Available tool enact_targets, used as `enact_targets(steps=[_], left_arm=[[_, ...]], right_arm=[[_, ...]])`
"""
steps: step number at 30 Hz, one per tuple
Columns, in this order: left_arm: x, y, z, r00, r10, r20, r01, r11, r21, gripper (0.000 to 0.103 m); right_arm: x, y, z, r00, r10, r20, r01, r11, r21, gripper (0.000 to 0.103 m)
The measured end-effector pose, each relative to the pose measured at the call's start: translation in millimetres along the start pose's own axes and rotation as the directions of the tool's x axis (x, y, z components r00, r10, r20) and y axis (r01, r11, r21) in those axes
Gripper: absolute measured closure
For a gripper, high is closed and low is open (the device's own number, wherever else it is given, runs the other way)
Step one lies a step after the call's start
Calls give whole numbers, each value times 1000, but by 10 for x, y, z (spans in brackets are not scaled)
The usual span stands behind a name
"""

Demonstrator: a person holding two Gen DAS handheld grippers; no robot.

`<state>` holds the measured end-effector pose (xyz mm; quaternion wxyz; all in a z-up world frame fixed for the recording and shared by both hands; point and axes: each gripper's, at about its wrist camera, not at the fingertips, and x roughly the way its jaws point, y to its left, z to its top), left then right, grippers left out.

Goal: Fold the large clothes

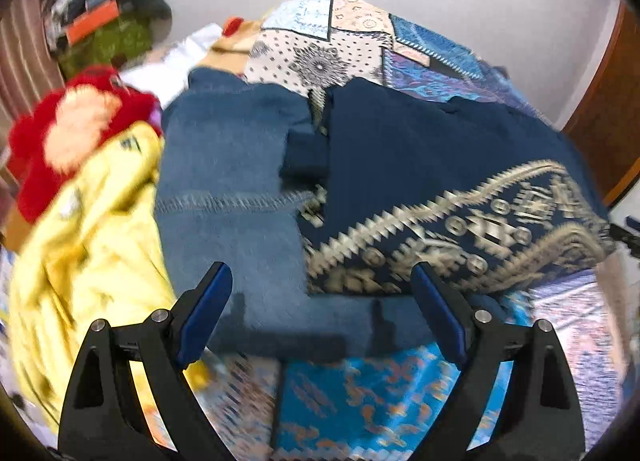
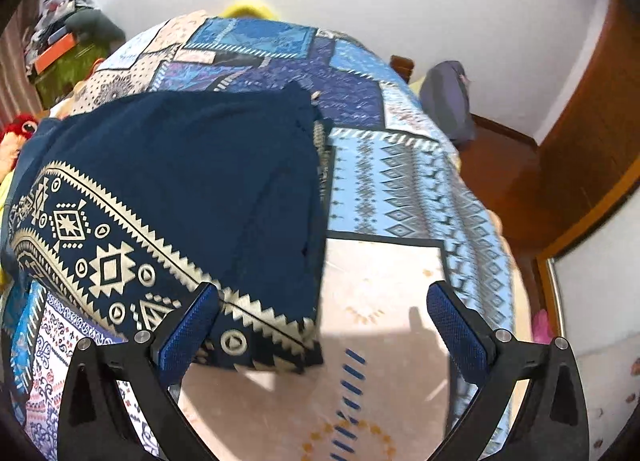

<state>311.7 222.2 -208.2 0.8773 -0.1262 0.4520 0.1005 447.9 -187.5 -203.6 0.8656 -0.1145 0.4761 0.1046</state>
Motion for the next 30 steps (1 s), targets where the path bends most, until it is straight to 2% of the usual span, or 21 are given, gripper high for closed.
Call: enact_targets(steps=[4, 8, 11, 14, 20, 21, 23, 24, 25, 27, 30], left_arm=[[9, -146, -120, 989, -150, -12, 149, 987, -55, 12], [191, -308, -164, 953, -301, -34, 294, 947, -131, 12], [371, -333, -126, 928, -371, -19, 360, 911, -200, 12], [555, -316, -12, 917, -399, -3, 387, 891, -236, 12], [840, -124, 222, 857, -505, 105, 505, 779, -373, 12], [879, -109, 249, 850, -513, 121, 515, 761, -394, 12], [919, -100, 271, 848, -512, 135, 515, 739, -435, 12], [904, -101, 260, 850, -508, 141, 513, 735, -444, 12], [880, -112, 246, 853, -503, 136, 507, 742, -437, 12], [812, -139, 190, 871, -481, 103, 478, 776, -412, 14], [707, -127, 45, 881, -470, 52, 451, 802, -392, 14]], right_arm=[[-255, 103, -6, 997, 56, 58, -56, 998, 10, 0], [-416, 264, 57, 982, 162, 96, -167, 985, 49, 0], [-458, 409, 119, 969, 221, 114, -228, 972, 60, 0], [-459, 551, 158, 961, 247, 123, -255, 966, 50, 0], [-348, 726, 210, 963, 242, 117, -247, 968, 33, 0], [-314, 738, 228, 963, 246, 112, -251, 967, 36, 0], [-255, 751, 257, 961, 258, 103, -264, 963, 50, 0], [-237, 757, 271, 959, 264, 101, -271, 961, 59, 0], [-222, 756, 282, 957, 273, 101, -280, 957, 68, 0], [-205, 741, 293, 952, 290, 102, -299, 950, 89, 0], [-183, 697, 280, 941, 322, 106, -334, 934, 131, 0]])
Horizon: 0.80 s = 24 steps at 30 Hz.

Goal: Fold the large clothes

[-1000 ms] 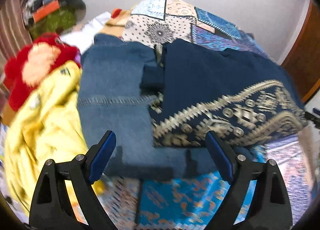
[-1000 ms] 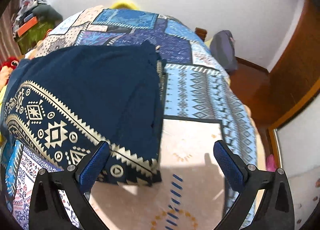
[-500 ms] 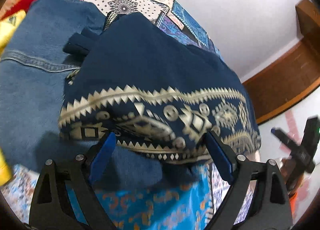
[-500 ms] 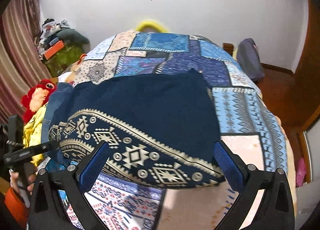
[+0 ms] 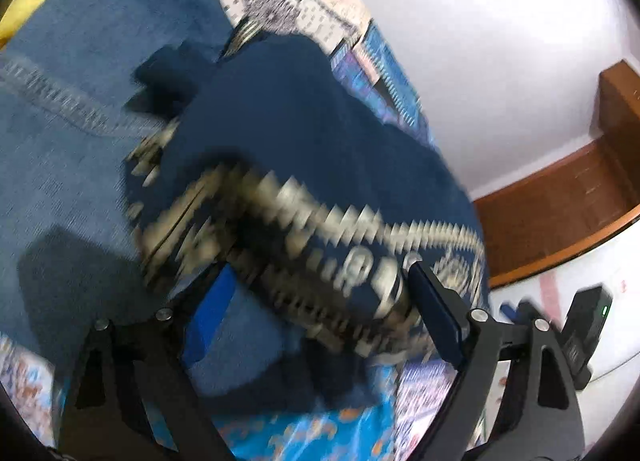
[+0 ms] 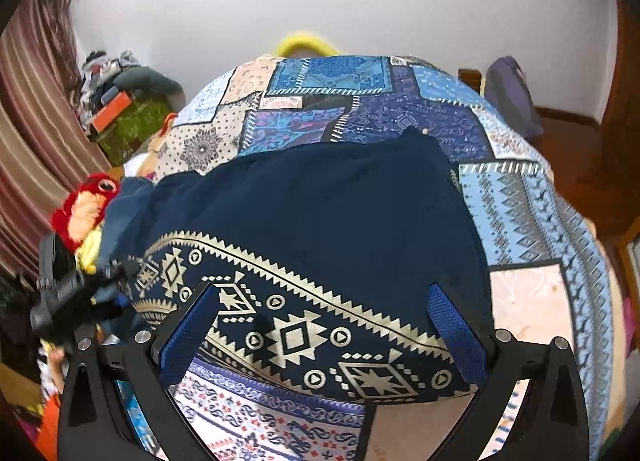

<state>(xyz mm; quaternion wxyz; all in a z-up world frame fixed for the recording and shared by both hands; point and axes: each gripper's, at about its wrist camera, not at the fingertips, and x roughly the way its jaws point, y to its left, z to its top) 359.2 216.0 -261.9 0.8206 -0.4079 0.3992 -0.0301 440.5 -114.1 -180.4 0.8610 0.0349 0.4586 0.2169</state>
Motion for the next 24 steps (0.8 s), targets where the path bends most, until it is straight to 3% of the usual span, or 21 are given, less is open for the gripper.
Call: enact_targets(steps=[5, 9, 13, 14, 15, 17, 18, 19, 24], left_arm=[[-80, 188, -52, 999, -39, -4, 38, 997, -71, 14], [16, 339, 154, 997, -41, 67, 51, 986, -159, 11], [97, 299, 355, 988, -8, 152, 34, 985, -168, 11], [113, 221, 407, 983, 36, 180, -12, 991, -134, 15], [129, 166, 428, 978, 81, 192, -60, 992, -113, 30], [205, 57, 493, 958, 198, 206, -186, 980, -77, 48], [213, 6, 525, 946, 237, 222, -229, 971, -62, 68], [207, -32, 536, 940, 249, 235, -245, 968, -45, 77], [-18, -360, 684, 919, 248, 305, -265, 964, 13, 85]], right_arm=[[53, -128, -54, 998, 54, -28, -51, 994, 94, 0], [91, -178, -90, 998, 44, -48, -39, 993, 112, 0], [82, -159, -80, 998, 19, -52, -15, 998, 68, 0], [74, -145, -62, 999, 2, -49, 0, 999, 46, 0], [68, -139, -48, 999, -8, -45, 10, 999, 35, 0], [48, -121, 8, 999, -33, -32, 34, 999, 13, 0], [33, -116, 33, 999, -36, -26, 36, 999, 11, 0], [14, -102, 70, 999, -35, -15, 35, 999, 11, 0], [-2, 109, 274, 997, -65, 51, 66, 998, -20, 0]])
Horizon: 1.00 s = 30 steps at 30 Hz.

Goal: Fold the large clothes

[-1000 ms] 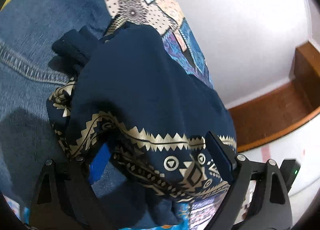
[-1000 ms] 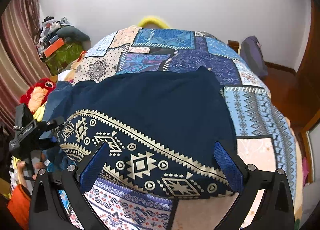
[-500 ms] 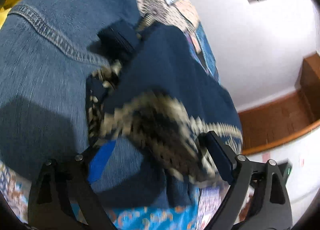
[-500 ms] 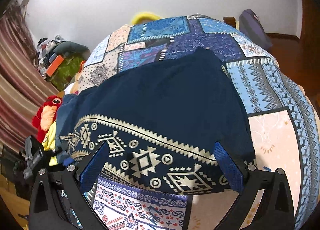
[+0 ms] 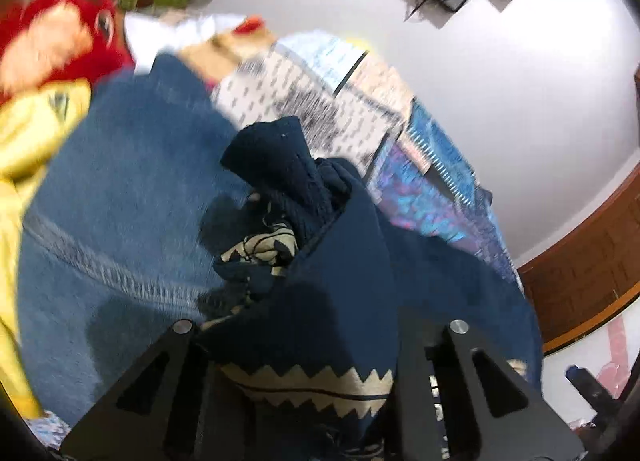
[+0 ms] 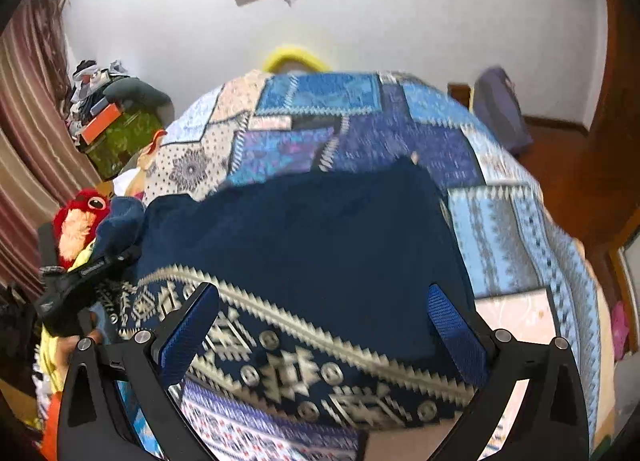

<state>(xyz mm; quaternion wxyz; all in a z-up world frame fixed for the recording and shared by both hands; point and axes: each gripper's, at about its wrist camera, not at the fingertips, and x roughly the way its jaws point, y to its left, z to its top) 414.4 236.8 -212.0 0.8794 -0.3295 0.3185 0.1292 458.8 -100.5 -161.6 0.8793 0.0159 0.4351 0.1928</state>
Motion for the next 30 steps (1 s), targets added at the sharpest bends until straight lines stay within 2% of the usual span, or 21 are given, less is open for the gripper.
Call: enact_targets(steps=[3, 5, 7, 9, 11, 14, 16, 17, 20, 22, 23, 26, 30], left_arm=[[-180, -254, 90, 998, -32, 45, 31, 999, 37, 86], [-320, -475, 140, 996, -45, 80, 37, 995, 95, 86], [-410, -770, 195, 993, -56, 108, 36, 984, 175, 86], [-398, -1027, 202, 993, -75, 91, 52, 972, 228, 86], [-376, -1340, 129, 994, -67, 87, 38, 952, 303, 86], [-387, -1841, -40, 993, -55, 103, 4, 897, 442, 86], [-394, -2134, -167, 993, -81, 87, 27, 867, 498, 87], [-385, -2281, -237, 993, -96, 73, 45, 853, 520, 87], [-352, -2656, -562, 991, -137, 14, 105, 819, 564, 87], [-258, -2848, -813, 984, -163, -67, 172, 803, 570, 87], [-145, -2953, -975, 981, -157, -113, 193, 788, 584, 87], [115, -3137, -1379, 980, -87, -181, 183, 752, 634, 87], [494, -3075, -1775, 953, -2, -303, 209, 729, 652, 87]], right_arm=[[121, 245, 78, 1000, -15, 17, 16, 998, -59, 0], [268, 430, 72, 1000, -15, 8, 15, 995, -96, 0], [473, 600, 3, 1000, -4, -29, 0, 991, -132, 0], [696, 710, -96, 997, -17, -80, 4, 987, -158, 0], [814, 742, -176, 994, -25, -105, 7, 985, -173, 0], [715, 694, -185, 990, 4, -138, -31, 980, -198, 0], [540, 521, -175, 988, 37, -153, -64, 983, -173, 1], [426, 400, -191, 991, 23, -134, -44, 986, -158, 1], [-1, -105, -247, 995, -78, -58, 72, 992, -100, 1], [-225, -431, -305, 988, -148, -36, 145, 987, -71, 1], [-328, -598, -339, 983, -182, -31, 180, 982, -55, 1], [-605, -1062, -462, 964, -265, -29, 265, 964, 0, 1], [-865, -1472, -627, 949, -313, -44, 315, 947, 60, 0]])
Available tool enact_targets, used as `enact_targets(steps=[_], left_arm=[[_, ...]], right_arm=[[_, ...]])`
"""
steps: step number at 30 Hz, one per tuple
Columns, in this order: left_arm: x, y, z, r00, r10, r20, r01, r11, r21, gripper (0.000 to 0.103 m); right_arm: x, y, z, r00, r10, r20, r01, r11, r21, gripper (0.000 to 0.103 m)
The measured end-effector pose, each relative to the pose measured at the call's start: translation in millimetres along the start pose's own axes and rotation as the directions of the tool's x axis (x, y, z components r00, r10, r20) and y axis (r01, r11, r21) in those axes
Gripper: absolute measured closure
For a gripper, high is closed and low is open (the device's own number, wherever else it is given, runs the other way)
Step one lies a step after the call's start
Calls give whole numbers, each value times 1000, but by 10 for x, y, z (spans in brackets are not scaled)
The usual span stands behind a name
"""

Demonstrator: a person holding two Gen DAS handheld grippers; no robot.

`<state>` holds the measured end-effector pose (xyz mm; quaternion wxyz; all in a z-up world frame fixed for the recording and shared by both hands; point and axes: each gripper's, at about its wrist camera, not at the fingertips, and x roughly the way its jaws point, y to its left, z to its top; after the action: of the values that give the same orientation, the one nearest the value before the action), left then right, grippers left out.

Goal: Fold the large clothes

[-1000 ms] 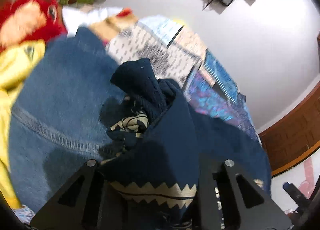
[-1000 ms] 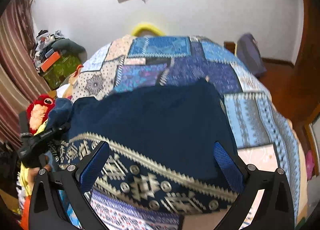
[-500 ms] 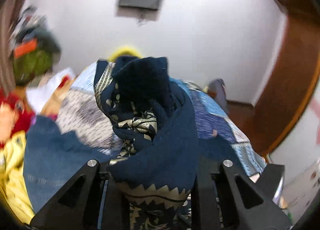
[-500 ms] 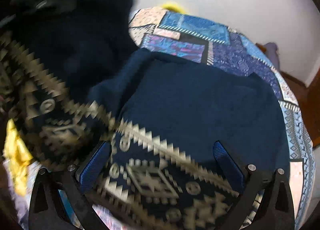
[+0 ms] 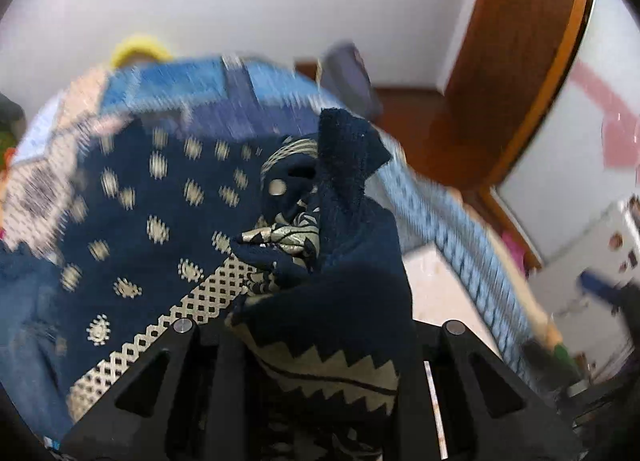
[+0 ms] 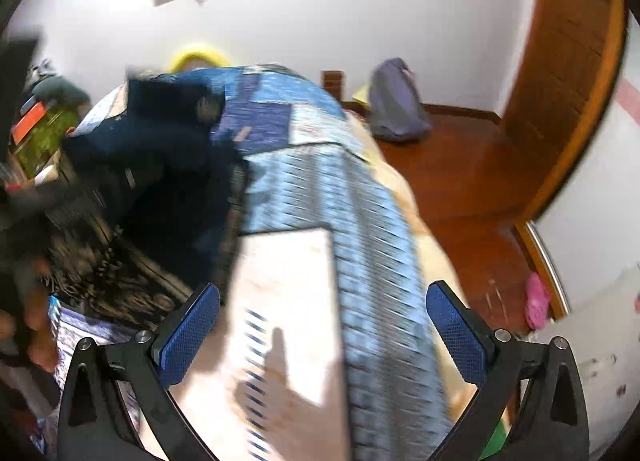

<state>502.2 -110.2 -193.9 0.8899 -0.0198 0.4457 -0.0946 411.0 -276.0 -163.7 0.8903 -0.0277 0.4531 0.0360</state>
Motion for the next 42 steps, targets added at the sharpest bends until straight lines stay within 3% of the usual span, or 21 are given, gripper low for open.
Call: enact_targets(steps=[5, 7, 9, 11, 15, 18, 24, 27, 31, 34, 37, 42], left_arm=[[-42, -184, -157, 999, 23, -28, -20, 993, 117, 83], [-124, -245, -205, 999, 18, -42, -12, 989, 145, 70], [-243, -264, -231, 998, -18, -59, 27, 988, 153, 45], [-408, -278, -266, 997, -64, -52, 72, 985, 159, 33], [-800, -253, -292, 996, -89, -8, 89, 978, 187, 20], [-1144, -109, -336, 996, -61, 62, 49, 982, 184, 14], [-1405, 393, -335, 988, 57, 145, -78, 986, 150, 13], [-1266, 692, -304, 987, 110, 121, -122, 988, 99, 13], [-1038, 936, -383, 989, 130, 64, -134, 989, 57, 13], [-916, 1039, -463, 994, 98, 43, -100, 994, 37, 12], [-863, 1082, -514, 996, 77, 46, -78, 996, 32, 11], [-820, 1038, -662, 996, 86, 38, -89, 994, 70, 10]], right_arm=[[-152, -236, -108, 999, -30, 20, 30, 1000, 2, 1], [-232, -245, -117, 999, -38, 34, 39, 999, -5, 0], [-281, -251, -105, 999, -32, 42, 32, 999, -6, 0], [-350, -229, -83, 998, -22, 55, 22, 1000, -4, 1], [-531, -160, 0, 995, 11, 98, -12, 1000, 8, 0], [-658, -66, 97, 991, 57, 125, -58, 998, 2, 0], [-632, 420, 318, 980, 145, 135, -135, 988, -79, 0], [-458, 706, 384, 972, 209, 110, -197, 975, -106, 0], [-58, 1011, 422, 965, 257, 41, -252, 962, -109, 0], [245, 1064, 370, 967, 254, -35, -256, 960, -112, 1], [477, 1004, 238, 979, 183, -85, -194, 968, -160, 1], [523, 724, 11, 978, 167, -124, -190, 962, -195, 1]])
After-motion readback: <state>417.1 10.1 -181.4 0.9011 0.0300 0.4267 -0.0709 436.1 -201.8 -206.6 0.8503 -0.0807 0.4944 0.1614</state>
